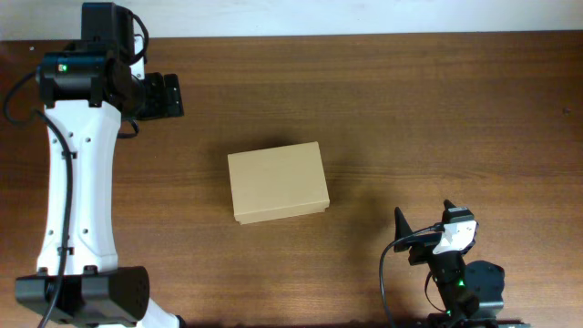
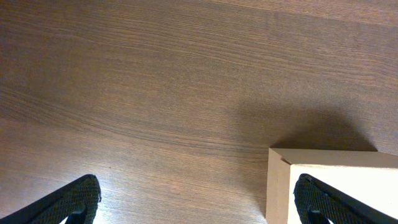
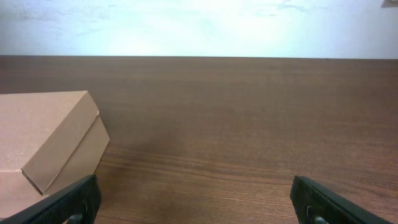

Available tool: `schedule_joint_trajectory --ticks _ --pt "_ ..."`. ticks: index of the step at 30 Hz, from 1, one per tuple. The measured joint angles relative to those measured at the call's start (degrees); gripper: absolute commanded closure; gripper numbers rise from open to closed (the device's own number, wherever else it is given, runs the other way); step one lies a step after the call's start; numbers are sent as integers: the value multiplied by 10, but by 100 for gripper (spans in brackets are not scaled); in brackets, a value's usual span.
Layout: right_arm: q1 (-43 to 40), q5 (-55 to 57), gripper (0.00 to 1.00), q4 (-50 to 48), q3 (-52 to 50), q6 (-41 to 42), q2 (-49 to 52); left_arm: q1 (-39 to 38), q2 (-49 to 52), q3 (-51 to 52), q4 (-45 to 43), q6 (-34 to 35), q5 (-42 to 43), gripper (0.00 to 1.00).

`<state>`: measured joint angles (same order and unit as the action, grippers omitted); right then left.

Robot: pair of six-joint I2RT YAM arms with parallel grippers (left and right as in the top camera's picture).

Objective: Pack container

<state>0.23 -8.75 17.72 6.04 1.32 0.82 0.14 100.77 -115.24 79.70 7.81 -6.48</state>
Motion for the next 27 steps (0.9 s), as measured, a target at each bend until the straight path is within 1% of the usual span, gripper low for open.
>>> schedule_joint_trajectory --ticks 4,7,11,16,19,21,22,25,27 --pt "0 0 1 0 0 0 0 -6 -35 24 -2 0 0 0" --pt "0 0 1 0 0 0 0 -16 -113 72 -3 0 0 1" --pt "0 0 1 0 0 0 -1 -23 -295 180 -4 0 0 0" --pt "0 -2 1 0 -1 0 -2 -23 -550 364 -1 0 0 0" --pt "0 -2 1 0 -2 0 -2 -23 -666 480 -7 -1 0 1" --pt "0 -2 1 0 -2 0 -1 -17 -707 506 -2 -5 -1 1" --pt "0 -2 1 0 -2 0 -1 -12 -722 508 -19 -5 -6 0" --pt "0 -2 1 0 -2 0 -1 4 -759 509 -118 -8 -19 0" --pt "0 -2 1 0 -2 0 -1 11 -771 509 -169 -9 -25 0"
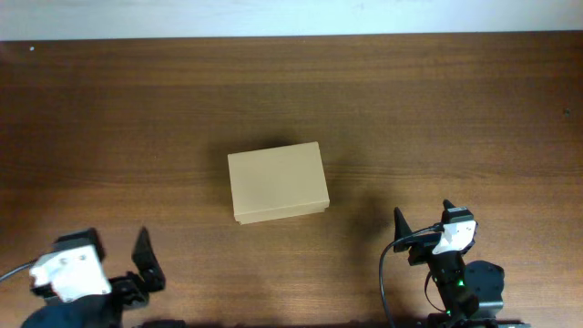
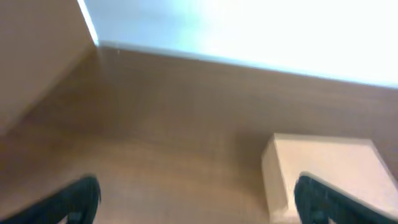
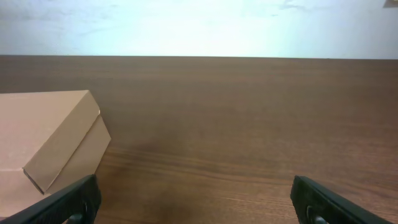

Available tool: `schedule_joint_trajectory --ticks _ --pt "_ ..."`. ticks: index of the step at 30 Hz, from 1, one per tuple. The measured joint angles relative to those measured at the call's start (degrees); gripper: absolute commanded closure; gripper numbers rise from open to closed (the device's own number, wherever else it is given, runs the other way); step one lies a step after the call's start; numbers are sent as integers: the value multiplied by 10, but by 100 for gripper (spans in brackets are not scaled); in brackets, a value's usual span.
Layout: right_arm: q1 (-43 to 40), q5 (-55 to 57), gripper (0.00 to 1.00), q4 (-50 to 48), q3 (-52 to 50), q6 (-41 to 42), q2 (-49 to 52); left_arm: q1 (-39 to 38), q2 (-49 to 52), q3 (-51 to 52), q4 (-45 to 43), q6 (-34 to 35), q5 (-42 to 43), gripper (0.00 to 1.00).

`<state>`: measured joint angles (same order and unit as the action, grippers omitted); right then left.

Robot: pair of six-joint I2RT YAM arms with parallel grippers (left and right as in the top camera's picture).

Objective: Pack container

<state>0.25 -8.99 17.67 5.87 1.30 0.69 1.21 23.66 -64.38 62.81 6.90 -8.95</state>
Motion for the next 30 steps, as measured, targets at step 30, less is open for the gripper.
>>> schedule_joint_trajectory --ticks 30 --pt "0 0 1 0 0 0 0 -40 -177 507 -359 -2 -9 0"
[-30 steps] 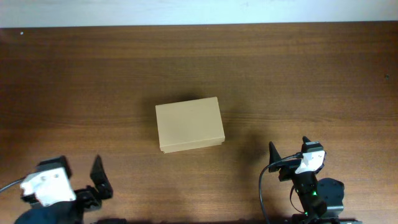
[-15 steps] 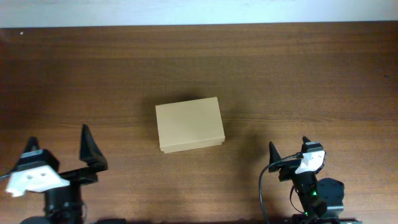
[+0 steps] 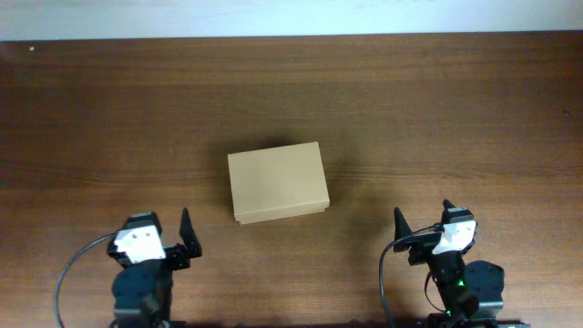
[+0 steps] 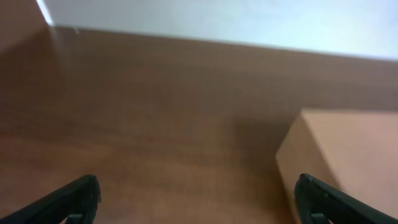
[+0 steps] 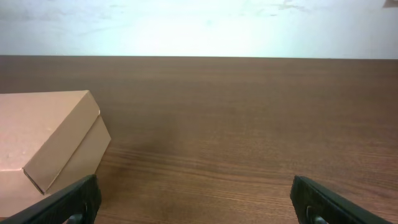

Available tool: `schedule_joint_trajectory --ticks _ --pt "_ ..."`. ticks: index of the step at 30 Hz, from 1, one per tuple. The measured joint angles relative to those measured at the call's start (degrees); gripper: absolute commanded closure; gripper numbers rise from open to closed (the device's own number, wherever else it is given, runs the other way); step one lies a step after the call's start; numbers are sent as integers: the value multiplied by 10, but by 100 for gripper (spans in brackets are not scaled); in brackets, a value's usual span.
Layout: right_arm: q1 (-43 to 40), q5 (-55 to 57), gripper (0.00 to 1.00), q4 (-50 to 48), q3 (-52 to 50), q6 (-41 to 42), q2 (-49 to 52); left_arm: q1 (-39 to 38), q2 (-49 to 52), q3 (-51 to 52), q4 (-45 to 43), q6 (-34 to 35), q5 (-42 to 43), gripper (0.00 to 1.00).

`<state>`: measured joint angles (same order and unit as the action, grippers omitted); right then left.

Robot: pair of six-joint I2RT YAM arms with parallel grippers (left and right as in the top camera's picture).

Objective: Pack container

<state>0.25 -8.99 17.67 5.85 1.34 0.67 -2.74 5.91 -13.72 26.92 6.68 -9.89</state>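
A closed tan cardboard box lies in the middle of the brown wooden table. It shows at the right in the left wrist view and at the left in the right wrist view. My left gripper sits folded at the front left, open and holding nothing, its fingertips wide apart. At the front right my right gripper is likewise open and holds nothing, with a fingertip low in its view.
A pale wall runs behind the table's far edge. Bare wood lies on all sides of the box.
My left arm has shifted right along the front edge and settled at the front left. Its camera now looks level at the box. The right arm and box are unchanged.
My left arm was stretched out to the far left of the table, gripper open over bare wood beside the box. It then sat pulled back at the front left corner. Now it rests folded at the front left. The closed box never moved.
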Motion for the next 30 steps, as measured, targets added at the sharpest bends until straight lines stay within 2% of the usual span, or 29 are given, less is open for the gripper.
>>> schedule_joint_trajectory --ticks 7,14,30 --pt "0 0 1 0 0 -1 0 0 -17 59 -4 0 0 0" --pt "0 0 1 0 0 0 0 -2 -49 59 -14 0 0 1" --pt "0 0 1 0 0 0 0 -3 -50 59 -13 0 0 0"
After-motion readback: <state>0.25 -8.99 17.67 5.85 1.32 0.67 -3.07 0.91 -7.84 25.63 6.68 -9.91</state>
